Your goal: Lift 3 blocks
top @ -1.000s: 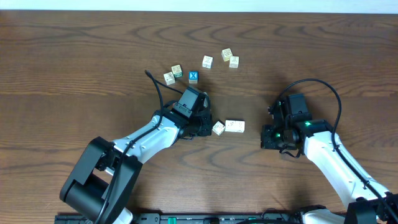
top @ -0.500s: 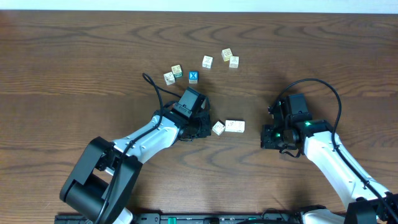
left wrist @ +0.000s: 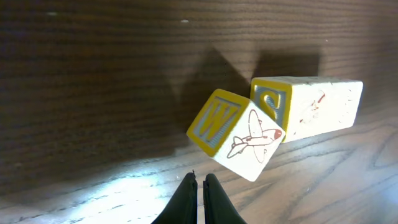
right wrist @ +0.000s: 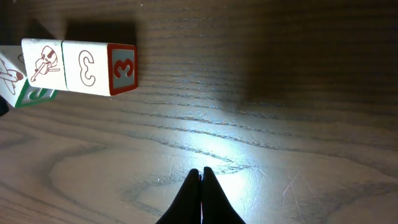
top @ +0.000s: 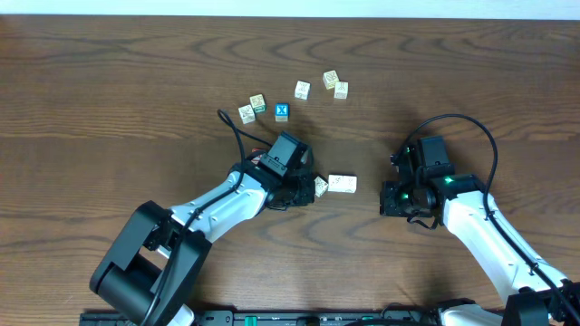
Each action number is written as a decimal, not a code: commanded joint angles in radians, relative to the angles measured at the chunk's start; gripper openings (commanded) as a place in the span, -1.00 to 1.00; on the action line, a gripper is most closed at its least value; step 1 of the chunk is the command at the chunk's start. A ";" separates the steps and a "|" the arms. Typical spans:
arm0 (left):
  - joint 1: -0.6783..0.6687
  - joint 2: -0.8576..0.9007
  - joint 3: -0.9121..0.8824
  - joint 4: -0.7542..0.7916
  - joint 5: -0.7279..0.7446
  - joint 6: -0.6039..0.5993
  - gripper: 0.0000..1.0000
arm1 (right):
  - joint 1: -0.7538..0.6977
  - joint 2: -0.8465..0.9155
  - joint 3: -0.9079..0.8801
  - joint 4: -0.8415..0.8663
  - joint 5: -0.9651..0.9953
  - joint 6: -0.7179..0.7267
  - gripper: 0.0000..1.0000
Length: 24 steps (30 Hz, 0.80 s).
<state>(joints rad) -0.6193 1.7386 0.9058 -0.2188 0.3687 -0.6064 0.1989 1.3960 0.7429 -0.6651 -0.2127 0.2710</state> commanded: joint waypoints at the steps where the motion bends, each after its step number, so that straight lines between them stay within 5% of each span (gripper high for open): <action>1: -0.002 0.007 0.018 0.017 -0.003 -0.009 -0.85 | 0.011 0.001 -0.006 0.000 -0.002 0.013 -0.97; 24: 0.032 0.101 0.019 0.109 -0.023 0.061 -0.85 | 0.011 0.001 -0.006 0.006 0.005 0.013 -0.97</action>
<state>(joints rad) -0.6102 1.8263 0.9142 -0.1005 0.3683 -0.5953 0.1989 1.3960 0.7429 -0.6628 -0.2100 0.2714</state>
